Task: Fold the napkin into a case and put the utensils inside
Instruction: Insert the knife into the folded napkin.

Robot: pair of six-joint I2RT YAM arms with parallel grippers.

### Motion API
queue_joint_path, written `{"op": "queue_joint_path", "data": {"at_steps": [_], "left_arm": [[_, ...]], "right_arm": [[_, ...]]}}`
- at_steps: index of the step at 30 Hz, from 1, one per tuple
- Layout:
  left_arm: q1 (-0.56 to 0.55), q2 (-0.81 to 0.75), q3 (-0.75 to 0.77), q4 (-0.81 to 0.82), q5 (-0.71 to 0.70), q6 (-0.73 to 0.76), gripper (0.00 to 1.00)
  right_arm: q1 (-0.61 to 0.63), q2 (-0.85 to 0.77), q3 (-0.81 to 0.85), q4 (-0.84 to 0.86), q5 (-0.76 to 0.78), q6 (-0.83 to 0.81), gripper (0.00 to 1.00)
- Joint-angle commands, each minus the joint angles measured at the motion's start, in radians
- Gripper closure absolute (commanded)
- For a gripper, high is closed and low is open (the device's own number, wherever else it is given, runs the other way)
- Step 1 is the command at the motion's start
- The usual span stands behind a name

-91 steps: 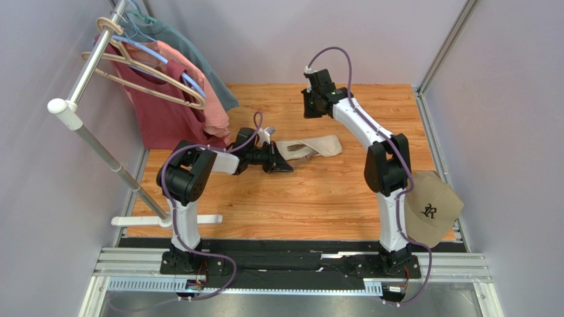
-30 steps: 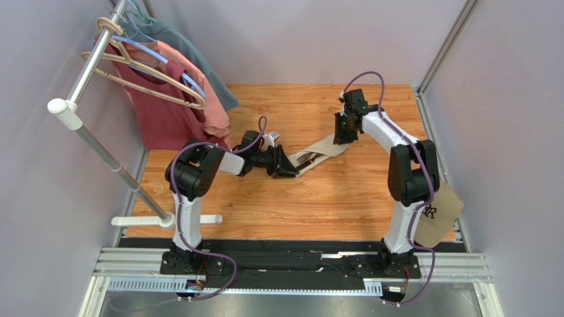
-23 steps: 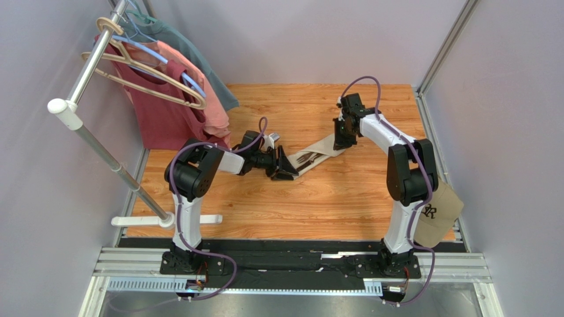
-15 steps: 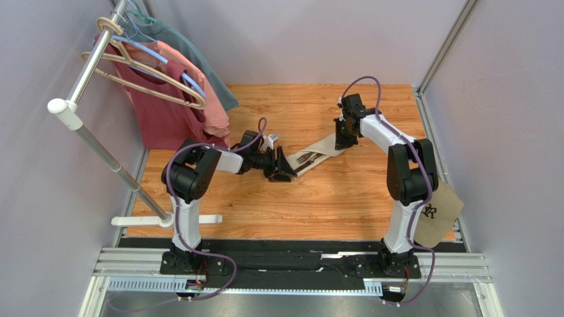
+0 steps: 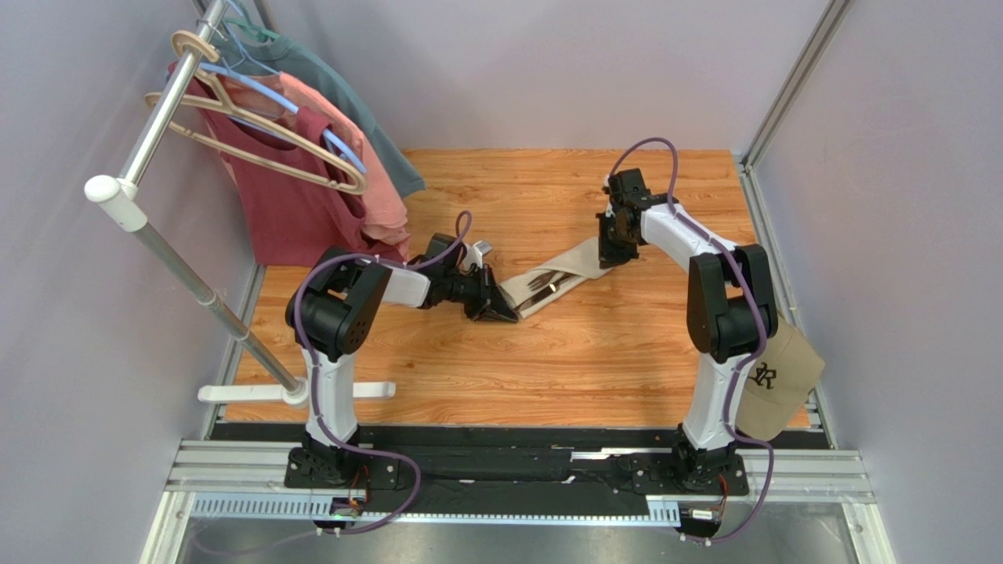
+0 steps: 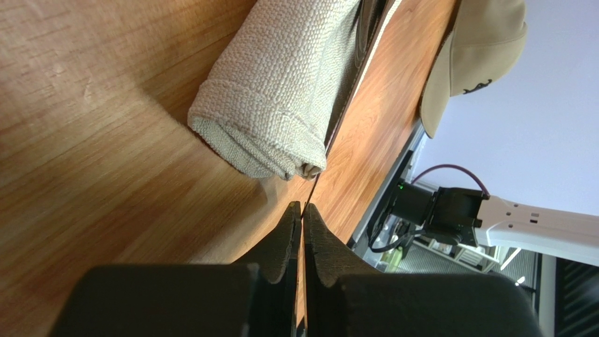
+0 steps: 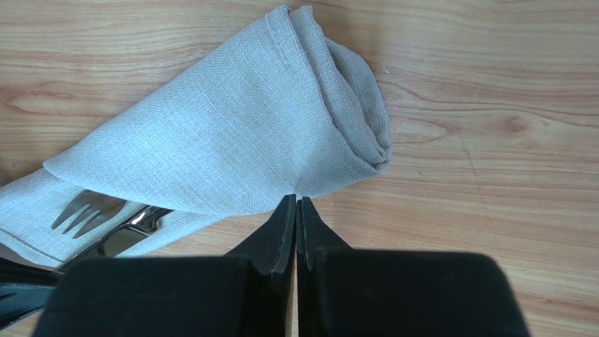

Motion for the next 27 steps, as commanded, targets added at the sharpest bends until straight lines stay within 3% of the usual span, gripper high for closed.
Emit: {"op": "queue_joint_path", "data": {"at_steps": [1, 3, 15, 27], "left_arm": [[0.002, -0.007, 0.051, 0.003, 0.001, 0.019, 0.95], [0.002, -0.004, 0.053, 0.020, 0.009, 0.011, 1.00], [0.007, 0.005, -0.042, 0.279, 0.029, -0.209, 1.00], [-0.002, 0.068, 0.096, 0.156, 0.047, -0.182, 1.00]], "right_arm": [[-0.003, 0.043, 0.024, 0.024, 0.014, -0.014, 1.00], [-0.004, 0.059, 0.024, 0.023, 0.025, -0.011, 1.00], [-0.003, 0.077, 0.010, 0.029, 0.045, -0.006, 1.00], [-0.004, 0.087, 0.015, 0.027, 0.036, -0.017, 1.00]]}}
